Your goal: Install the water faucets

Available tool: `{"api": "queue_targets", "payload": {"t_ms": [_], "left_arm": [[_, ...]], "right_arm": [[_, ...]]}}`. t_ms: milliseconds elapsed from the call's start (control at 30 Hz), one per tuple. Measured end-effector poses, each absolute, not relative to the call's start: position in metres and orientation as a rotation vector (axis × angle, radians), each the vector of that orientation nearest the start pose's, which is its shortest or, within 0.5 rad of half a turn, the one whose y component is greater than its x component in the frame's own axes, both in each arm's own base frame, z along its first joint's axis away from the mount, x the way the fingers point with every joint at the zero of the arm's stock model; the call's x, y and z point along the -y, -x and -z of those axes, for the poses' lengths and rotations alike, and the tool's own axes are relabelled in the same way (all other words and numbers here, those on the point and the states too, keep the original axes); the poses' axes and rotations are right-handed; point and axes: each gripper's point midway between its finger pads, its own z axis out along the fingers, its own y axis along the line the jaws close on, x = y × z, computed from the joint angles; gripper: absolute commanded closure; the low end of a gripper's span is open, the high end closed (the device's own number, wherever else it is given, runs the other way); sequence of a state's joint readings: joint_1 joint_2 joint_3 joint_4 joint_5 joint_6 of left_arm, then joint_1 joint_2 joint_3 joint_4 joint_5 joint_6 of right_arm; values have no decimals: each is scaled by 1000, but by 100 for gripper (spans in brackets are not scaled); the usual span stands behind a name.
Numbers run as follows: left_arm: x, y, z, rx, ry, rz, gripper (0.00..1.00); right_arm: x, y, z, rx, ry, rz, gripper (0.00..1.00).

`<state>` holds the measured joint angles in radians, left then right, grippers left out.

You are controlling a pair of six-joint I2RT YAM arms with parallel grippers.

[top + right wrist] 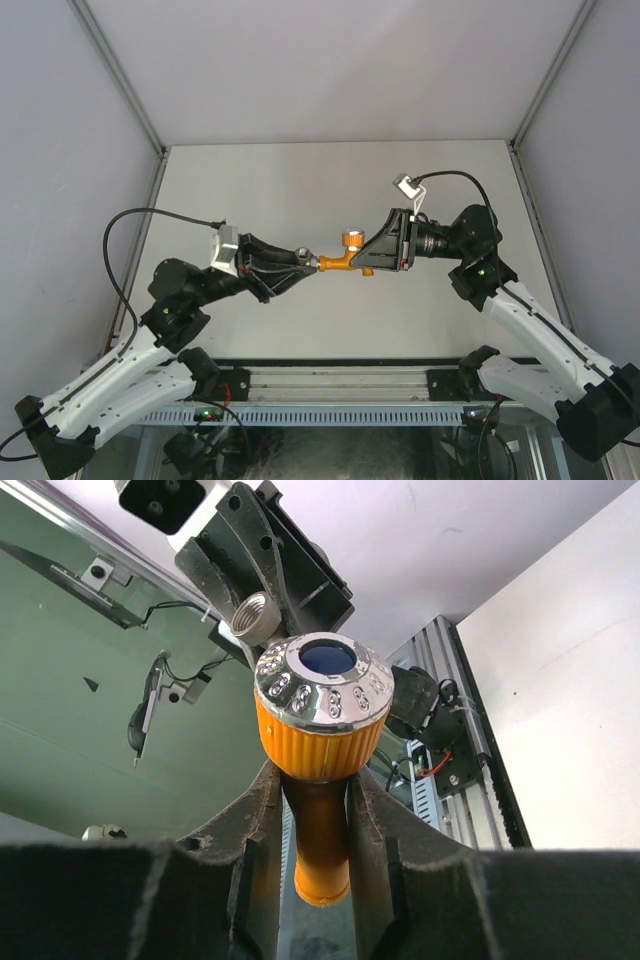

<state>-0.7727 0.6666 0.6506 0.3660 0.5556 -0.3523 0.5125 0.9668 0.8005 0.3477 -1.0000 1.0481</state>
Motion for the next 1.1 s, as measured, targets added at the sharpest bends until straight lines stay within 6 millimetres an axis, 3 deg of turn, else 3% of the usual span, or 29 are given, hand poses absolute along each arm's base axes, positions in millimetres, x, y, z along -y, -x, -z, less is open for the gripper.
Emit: {"api": "queue_targets", "payload": {"t_ms": [467,767,933,1100], "left_arm": [[268,-117,-367,-1017,-909,1205,100],[265,-116,-361,-1003,-915,1169,100],[263,-117,-358,-1020,-880,1160,100],[257,-112,-349,-1053,-871,1170,100]], "right_arm": [[-274,-143,-354,-1770,529,-1918,100],[-274,-146,-346,-1837,464,-1911,81],[-271,-151,-342,-1825,418,-1801,59],[-262,-177,-343,-1791,293,-1661,47]]}}
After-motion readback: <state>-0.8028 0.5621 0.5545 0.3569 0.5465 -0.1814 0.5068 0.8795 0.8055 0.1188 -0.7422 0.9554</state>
